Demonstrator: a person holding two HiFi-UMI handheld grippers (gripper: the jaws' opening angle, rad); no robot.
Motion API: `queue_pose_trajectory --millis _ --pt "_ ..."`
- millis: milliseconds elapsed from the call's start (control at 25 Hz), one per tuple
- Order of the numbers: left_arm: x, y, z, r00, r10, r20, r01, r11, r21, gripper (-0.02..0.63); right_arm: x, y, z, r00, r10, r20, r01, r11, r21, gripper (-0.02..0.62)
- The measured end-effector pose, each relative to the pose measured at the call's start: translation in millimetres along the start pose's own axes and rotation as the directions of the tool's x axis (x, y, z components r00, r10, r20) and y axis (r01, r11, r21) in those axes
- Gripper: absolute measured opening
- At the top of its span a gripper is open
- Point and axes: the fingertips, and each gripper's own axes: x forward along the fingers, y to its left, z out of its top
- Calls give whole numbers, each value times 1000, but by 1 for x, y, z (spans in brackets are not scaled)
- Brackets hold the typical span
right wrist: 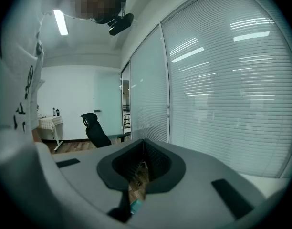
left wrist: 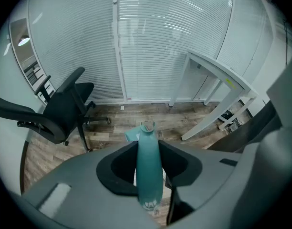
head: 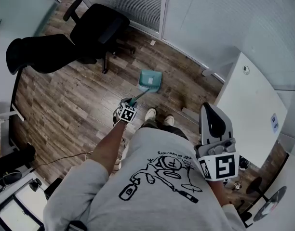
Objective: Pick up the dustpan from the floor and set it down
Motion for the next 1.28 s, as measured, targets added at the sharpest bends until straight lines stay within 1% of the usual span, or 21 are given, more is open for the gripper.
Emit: queue_pose_trajectory --millis 320,600,880,1160,1280 --pt "3 5 4 1000 -9 -15 9 1000 -23 121 3 -1 -3 1000 5 -6 -5 1000 8 5" --pt "3 4 9 1000 -8 -17 8 1000 -18 121 2 -4 -4 1000 6 0 -6 1000 8 5" --pt "-2 6 22 1000 1 14 0 1000 -19 121 -1 -5 -3 1000 8 5 -8 1000 8 5" --pt "-8 8 44 997 3 72 -1 1000 -24 121 -2 -6 -2 1000 14 13 -14 1000 7 5" --pt "-11 8 51 996 1 85 1 1000 -29 121 -3 -6 -2 1000 16 16 -16 1000 5 5"
